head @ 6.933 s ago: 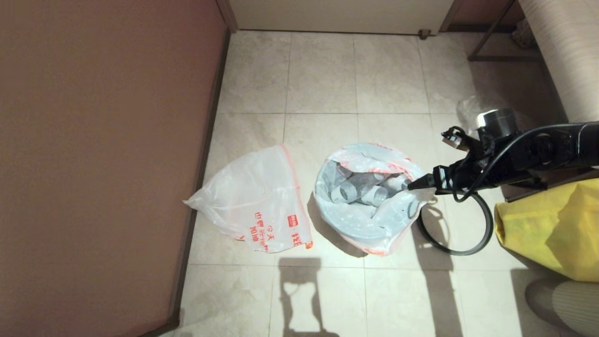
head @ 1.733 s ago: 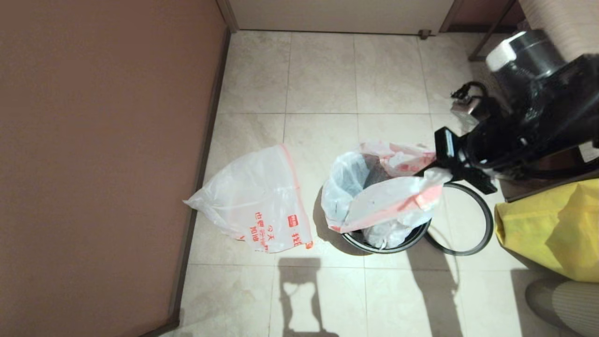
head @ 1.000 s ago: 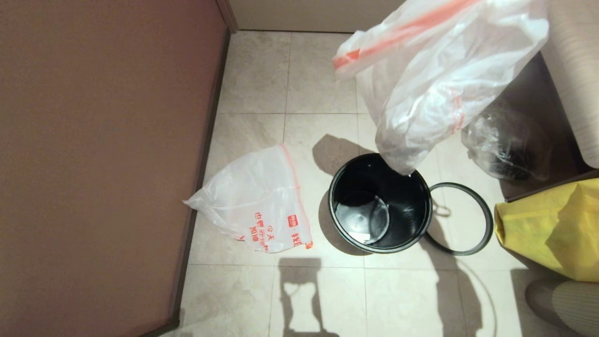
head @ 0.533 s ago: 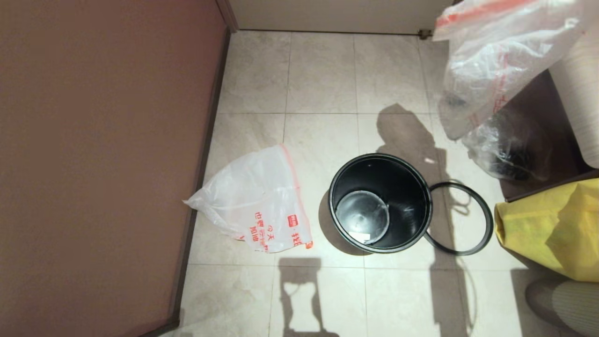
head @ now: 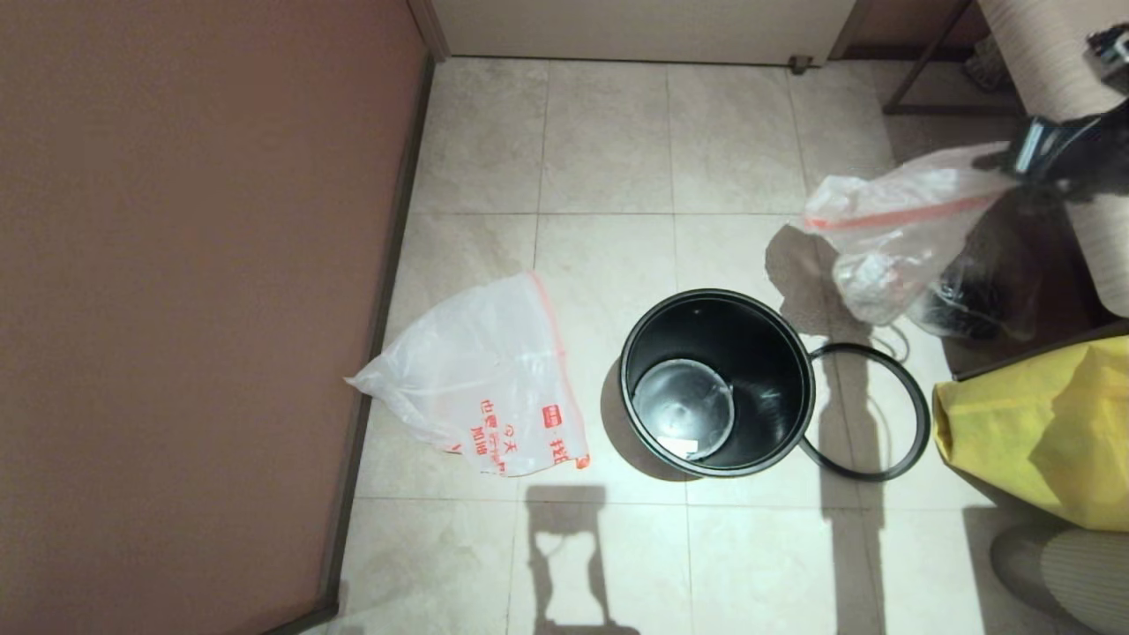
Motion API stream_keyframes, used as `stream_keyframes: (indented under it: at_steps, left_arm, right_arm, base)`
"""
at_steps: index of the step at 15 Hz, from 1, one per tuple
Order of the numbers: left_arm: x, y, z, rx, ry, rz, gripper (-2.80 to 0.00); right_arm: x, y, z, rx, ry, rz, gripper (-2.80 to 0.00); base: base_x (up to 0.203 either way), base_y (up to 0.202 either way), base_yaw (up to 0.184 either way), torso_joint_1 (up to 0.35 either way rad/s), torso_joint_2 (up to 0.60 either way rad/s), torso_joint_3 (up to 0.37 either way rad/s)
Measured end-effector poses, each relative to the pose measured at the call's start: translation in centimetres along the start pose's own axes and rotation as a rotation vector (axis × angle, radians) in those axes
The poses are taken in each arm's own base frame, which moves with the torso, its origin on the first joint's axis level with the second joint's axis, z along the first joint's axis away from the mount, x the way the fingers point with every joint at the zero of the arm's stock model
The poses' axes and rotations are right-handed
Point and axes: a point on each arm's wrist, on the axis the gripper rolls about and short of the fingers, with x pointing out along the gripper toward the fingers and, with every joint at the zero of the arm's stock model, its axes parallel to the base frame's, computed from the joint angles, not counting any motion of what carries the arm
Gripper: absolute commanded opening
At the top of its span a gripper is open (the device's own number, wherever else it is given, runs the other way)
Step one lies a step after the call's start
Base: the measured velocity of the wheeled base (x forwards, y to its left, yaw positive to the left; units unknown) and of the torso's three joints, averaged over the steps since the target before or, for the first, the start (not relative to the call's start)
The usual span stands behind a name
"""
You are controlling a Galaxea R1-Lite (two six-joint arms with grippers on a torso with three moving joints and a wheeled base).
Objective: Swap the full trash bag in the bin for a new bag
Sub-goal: Place the trash bag on the floor
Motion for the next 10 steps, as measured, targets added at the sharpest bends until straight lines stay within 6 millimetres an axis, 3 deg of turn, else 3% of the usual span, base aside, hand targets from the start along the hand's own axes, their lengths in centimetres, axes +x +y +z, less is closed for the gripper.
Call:
stream_keyframes:
  at_steps: [1, 3, 5, 7, 10]
  left_arm:
    - [0.0, 0.0, 0.0, 0.0, 0.0, 0.0, -2.8]
    - [0.0, 0.0, 0.0, 0.0, 0.0, 0.0, -2.8]
    - [0.0, 0.0, 0.0, 0.0, 0.0, 0.0, -2.8]
    - [0.0, 0.0, 0.0, 0.0, 0.0, 0.0, -2.8]
    - [0.0, 0.0, 0.0, 0.001, 0.0, 0.0, -2.8]
  right_arm:
    - [2.0, -1.0, -1.5, -0.03, 0.038, -0.031, 0.0]
    - [4.9, -2.3, -4.0, -0.086, 0.1, -0.089, 0.0]
    - [5.3, -2.5, -4.8, -0.081, 0.15, -0.097, 0.0]
    - [3.5, -1.8, -4.5, -0.077, 0.219, -0.111, 0.0]
    - [-2.0, 0.3, -3.1, -0.067, 0.339, -0.144, 0.0]
  base:
    - [0.0, 0.0, 0.0, 0.0, 0.0, 0.0]
    - [0.0, 0.0, 0.0, 0.0, 0.0, 0.0]
    - [0.0, 0.0, 0.0, 0.0, 0.0, 0.0]
    - [0.0, 0.0, 0.0, 0.0, 0.0, 0.0]
    - [0.0, 0.0, 0.0, 0.0, 0.0, 0.0]
